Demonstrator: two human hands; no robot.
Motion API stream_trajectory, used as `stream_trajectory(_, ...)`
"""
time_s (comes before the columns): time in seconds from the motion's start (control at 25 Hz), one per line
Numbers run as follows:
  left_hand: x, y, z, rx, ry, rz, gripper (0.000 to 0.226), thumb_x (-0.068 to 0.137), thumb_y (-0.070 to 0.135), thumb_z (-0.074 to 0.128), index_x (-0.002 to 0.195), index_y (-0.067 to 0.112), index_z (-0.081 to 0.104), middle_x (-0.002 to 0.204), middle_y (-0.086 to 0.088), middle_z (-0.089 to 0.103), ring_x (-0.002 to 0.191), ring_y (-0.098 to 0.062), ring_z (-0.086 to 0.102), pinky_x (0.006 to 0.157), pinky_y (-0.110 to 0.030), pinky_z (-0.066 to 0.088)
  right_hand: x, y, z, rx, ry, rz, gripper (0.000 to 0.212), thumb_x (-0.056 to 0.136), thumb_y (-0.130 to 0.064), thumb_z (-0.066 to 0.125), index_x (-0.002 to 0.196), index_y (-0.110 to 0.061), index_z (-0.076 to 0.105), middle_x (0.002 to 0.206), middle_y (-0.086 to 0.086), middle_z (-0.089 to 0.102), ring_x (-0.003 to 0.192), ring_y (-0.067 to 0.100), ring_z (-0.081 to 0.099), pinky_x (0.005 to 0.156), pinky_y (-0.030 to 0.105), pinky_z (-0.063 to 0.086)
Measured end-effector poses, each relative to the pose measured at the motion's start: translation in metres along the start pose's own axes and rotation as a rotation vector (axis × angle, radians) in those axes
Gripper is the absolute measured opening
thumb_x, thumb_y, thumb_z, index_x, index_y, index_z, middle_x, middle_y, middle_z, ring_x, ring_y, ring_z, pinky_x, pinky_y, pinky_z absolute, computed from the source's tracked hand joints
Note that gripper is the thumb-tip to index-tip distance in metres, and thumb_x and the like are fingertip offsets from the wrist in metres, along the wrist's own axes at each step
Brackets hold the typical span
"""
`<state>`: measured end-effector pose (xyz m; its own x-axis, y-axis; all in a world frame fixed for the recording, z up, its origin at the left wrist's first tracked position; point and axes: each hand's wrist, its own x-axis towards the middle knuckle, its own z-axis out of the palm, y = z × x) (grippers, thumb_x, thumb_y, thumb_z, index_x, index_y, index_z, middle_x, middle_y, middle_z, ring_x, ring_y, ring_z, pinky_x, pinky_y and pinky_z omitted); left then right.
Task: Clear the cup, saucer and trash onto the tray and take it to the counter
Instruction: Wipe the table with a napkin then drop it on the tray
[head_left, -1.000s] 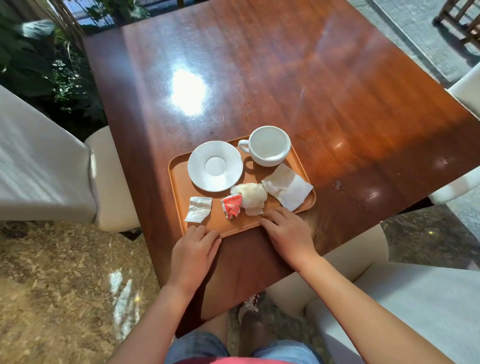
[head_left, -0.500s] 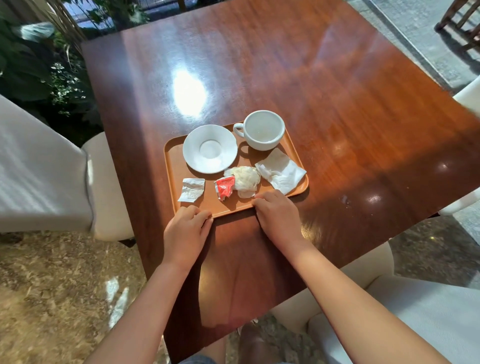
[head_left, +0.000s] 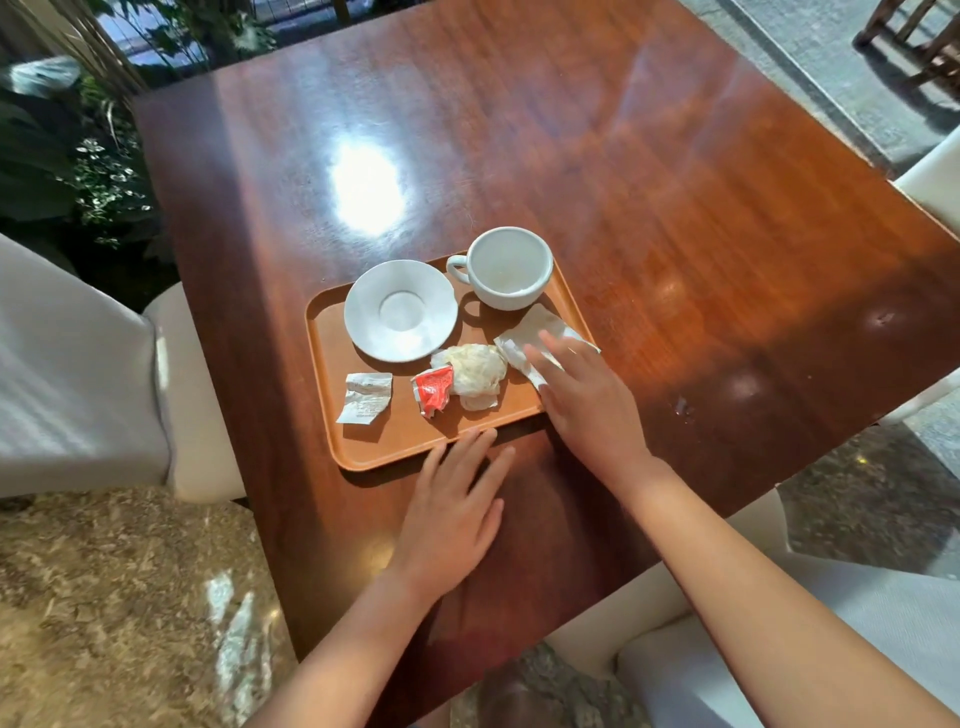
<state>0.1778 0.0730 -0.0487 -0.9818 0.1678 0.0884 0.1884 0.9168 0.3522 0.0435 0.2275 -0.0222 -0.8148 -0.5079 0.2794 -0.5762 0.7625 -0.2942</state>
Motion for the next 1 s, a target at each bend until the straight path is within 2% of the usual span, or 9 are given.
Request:
stream_trajectory(0.16, 0.008, 0.011, 0.016, 0.088, -0.155, 0.022, 0.052, 0.091, 0.036, 0.038, 0.142, 0.026, 0.034, 0.151, -0.005, 0.034, 0.141, -0.019, 0.020, 0.112, -0.045, 0.017, 0.021, 0.014, 0.011, -0.130, -0.287, 0.049, 0.040, 0.085, -0.011, 0.063, 0.124, -0.015, 0.054, 0.133, 0.012, 0.056, 0.129, 0.031, 0.046, 0.093, 0.045, 0.051)
stream_trajectory(0.28, 0.011, 0.012, 0.015, 0.126, -0.209, -0.020, 0.056, 0.090, 0.044, 0.038, 0.143, 0.030, 0.029, 0.153, -0.001, 0.030, 0.141, -0.018, 0.020, 0.110, -0.047, 0.012, 0.021, 0.016, 0.016, -0.128, -0.332, 0.064, 0.036, 0.088, -0.013, 0.059, 0.124, -0.016, 0.056, 0.133, 0.011, 0.057, 0.129, 0.031, 0.046, 0.096, 0.043, 0.048)
stream_trajectory(0.48, 0.011, 0.014, 0.012, 0.121, -0.230, -0.039, 0.056, 0.090, 0.045, 0.036, 0.143, 0.032, 0.028, 0.153, 0.000, 0.030, 0.141, -0.019, 0.021, 0.110, -0.048, 0.012, 0.022, 0.011, 0.017, -0.062, -0.255, 0.115, 0.026, 0.087, -0.005, 0.058, 0.112, -0.010, 0.065, 0.117, 0.008, 0.067, 0.121, 0.028, 0.054, 0.084, 0.039, 0.055)
stream_trajectory(0.56, 0.011, 0.013, 0.011, 0.111, -0.233, -0.037, 0.056, 0.090, 0.045, 0.036, 0.143, 0.032, 0.027, 0.153, 0.000, 0.030, 0.141, -0.019, 0.021, 0.111, -0.047, 0.013, 0.017, 0.009, 0.009, 0.065, -0.148, 0.161, 0.028, 0.085, -0.002, 0.060, 0.113, -0.008, 0.065, 0.114, 0.011, 0.069, 0.114, 0.028, 0.060, 0.086, 0.037, 0.054)
stream_trajectory(0.64, 0.012, 0.012, 0.012, 0.106, -0.234, -0.030, 0.057, 0.089, 0.044, 0.037, 0.144, 0.032, 0.027, 0.154, 0.000, 0.028, 0.142, -0.018, 0.018, 0.111, -0.046, 0.015, 0.004, 0.012, -0.004, 0.192, 0.036, 0.201, 0.028, 0.084, -0.003, 0.061, 0.110, -0.006, 0.066, 0.113, 0.012, 0.070, 0.109, 0.027, 0.063, 0.091, 0.034, 0.050)
stream_trajectory(0.72, 0.012, 0.011, 0.013, 0.103, -0.242, -0.024, 0.057, 0.089, 0.044, 0.037, 0.144, 0.031, 0.027, 0.154, 0.000, 0.027, 0.142, -0.017, 0.017, 0.111, -0.046, 0.017, -0.017, 0.032, -0.019, 0.226, 0.138, 0.269, 0.029, 0.086, -0.013, 0.054, 0.110, -0.005, 0.067, 0.115, 0.013, 0.069, 0.112, 0.027, 0.061, 0.098, 0.032, 0.043)
stream_trajectory(0.8, 0.012, 0.011, 0.013, 0.106, -0.246, -0.028, 0.058, 0.089, 0.045, 0.036, 0.144, 0.031, 0.026, 0.154, 0.000, 0.027, 0.142, -0.017, 0.017, 0.111, -0.047, 0.020, -0.041, 0.070, -0.037, 0.204, 0.178, 0.396, 0.038, 0.085, -0.022, 0.046, 0.109, -0.003, 0.068, 0.117, 0.016, 0.068, 0.114, 0.030, 0.060, 0.101, 0.030, 0.038)
stream_trajectory(0.88, 0.011, 0.012, 0.014, 0.115, -0.250, -0.031, 0.057, 0.090, 0.046, 0.033, 0.145, 0.031, 0.026, 0.154, 0.000, 0.027, 0.142, -0.018, 0.017, 0.112, -0.048, 0.021, -0.067, 0.118, -0.056, 0.118, 0.211, 0.527, 0.037, 0.084, -0.021, 0.047, 0.105, -0.002, 0.069, 0.113, 0.019, 0.069, 0.110, 0.034, 0.061, 0.099, 0.030, 0.038)
stream_trajectory(1.0, 0.011, 0.011, 0.015, 0.123, -0.243, -0.030, 0.056, 0.092, 0.048, 0.027, 0.145, 0.031, 0.025, 0.154, 0.000, 0.026, 0.143, -0.017, 0.016, 0.112, -0.048, 0.020, -0.103, 0.157, -0.068, -0.123, 0.105, 0.551, 0.036, 0.085, -0.023, 0.044, 0.100, -0.003, 0.071, 0.107, 0.022, 0.069, 0.102, 0.044, 0.059, 0.086, 0.045, 0.047)
